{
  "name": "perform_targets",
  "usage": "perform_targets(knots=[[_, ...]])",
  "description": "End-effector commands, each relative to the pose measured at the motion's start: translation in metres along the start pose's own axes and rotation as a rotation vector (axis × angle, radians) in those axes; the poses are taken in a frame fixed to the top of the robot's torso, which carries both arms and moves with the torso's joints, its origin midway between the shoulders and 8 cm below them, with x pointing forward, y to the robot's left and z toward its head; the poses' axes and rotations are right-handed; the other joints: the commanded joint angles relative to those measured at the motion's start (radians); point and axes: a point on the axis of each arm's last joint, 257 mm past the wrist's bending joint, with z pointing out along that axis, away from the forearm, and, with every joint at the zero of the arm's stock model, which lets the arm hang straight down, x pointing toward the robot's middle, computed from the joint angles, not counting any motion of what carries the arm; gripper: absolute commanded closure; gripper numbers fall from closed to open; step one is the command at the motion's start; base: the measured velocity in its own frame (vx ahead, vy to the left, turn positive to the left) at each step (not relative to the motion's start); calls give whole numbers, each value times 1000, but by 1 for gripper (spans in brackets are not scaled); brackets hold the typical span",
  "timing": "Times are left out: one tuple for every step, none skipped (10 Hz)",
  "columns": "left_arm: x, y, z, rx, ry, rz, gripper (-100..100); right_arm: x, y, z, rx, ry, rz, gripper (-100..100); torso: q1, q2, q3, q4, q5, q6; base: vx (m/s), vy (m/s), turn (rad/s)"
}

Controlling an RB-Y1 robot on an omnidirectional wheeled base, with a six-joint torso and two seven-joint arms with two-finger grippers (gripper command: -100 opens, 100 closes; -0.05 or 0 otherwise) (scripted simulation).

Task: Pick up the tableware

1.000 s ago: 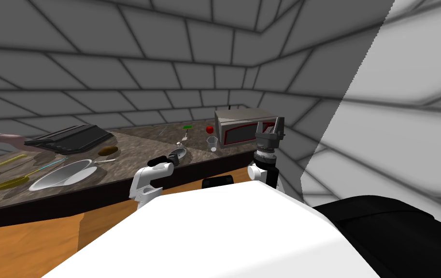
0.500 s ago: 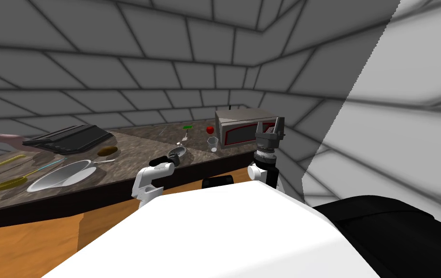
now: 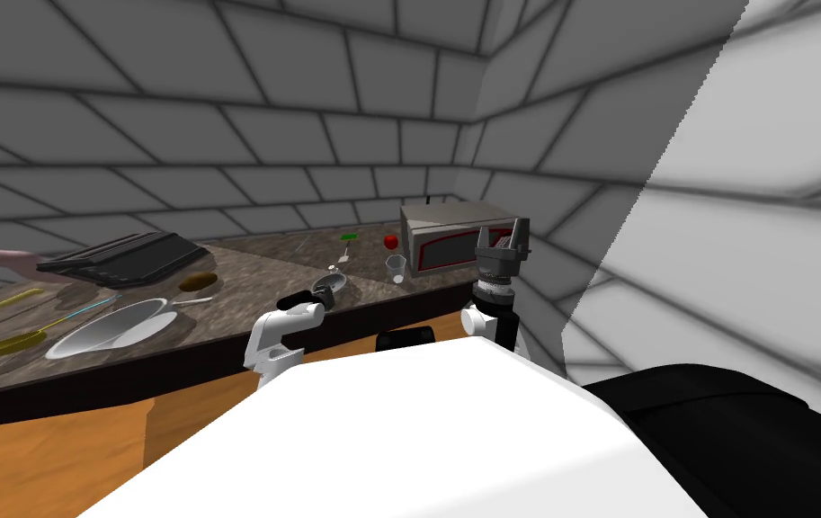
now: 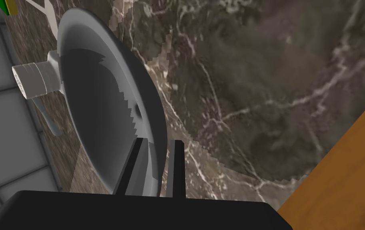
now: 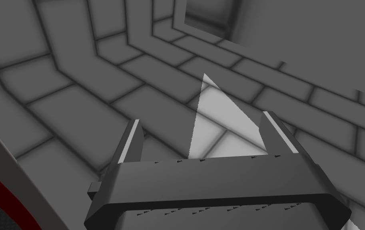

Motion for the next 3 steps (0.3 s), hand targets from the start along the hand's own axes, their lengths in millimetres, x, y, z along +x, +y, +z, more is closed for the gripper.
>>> perform_targets(knots=[[-1,-2,-6,-1,-1,-1,100,0,0,0,0,0,0,0,0,0,0,0,0,0,-26,-10,-4],[0,-1,-4,0,0,-1,100,0,0,0,0,0,0,0,0,1,1,0,0,0,-13,-4,1],[0,0,-5,-2,0,-1,0,0,0,0,0,0,0,0,0,1,1,0,0,0,0,0,0]])
